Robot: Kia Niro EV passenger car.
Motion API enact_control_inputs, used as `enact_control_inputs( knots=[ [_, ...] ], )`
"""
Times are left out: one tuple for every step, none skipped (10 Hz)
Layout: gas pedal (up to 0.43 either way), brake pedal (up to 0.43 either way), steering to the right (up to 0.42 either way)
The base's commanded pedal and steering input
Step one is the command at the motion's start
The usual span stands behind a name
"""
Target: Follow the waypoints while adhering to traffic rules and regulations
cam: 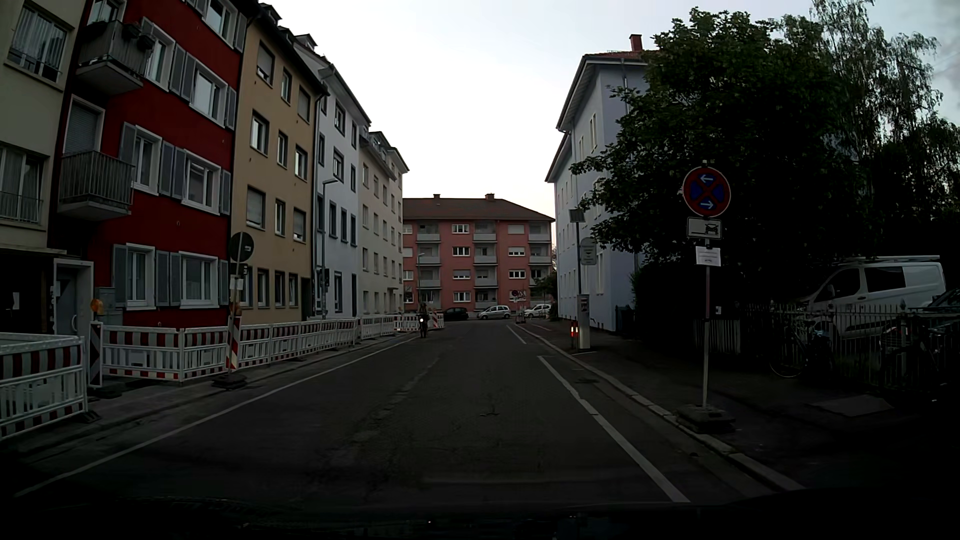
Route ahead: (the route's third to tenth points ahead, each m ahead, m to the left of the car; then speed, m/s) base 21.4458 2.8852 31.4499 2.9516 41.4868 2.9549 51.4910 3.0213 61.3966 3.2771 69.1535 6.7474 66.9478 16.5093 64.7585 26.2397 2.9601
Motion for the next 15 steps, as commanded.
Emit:
enact_control_inputs(
  knots=[
    [0.000,0.000,0.002],
    [0.000,0.000,0.002],
    [0.000,0.000,0.002],
    [0.000,0.000,0.002],
    [0.000,0.000,0.002],
    [0.000,0.000,0.001],
    [0.000,0.000,0.002],
    [0.000,0.000,0.001],
    [0.000,0.000,0.001],
    [0.000,0.000,0.001],
    [0.000,0.000,0.002],
    [0.000,0.000,0.001],
    [0.000,0.000,0.001],
    [0.000,0.000,0.001],
    [0.000,0.000,0.000]
  ],
)
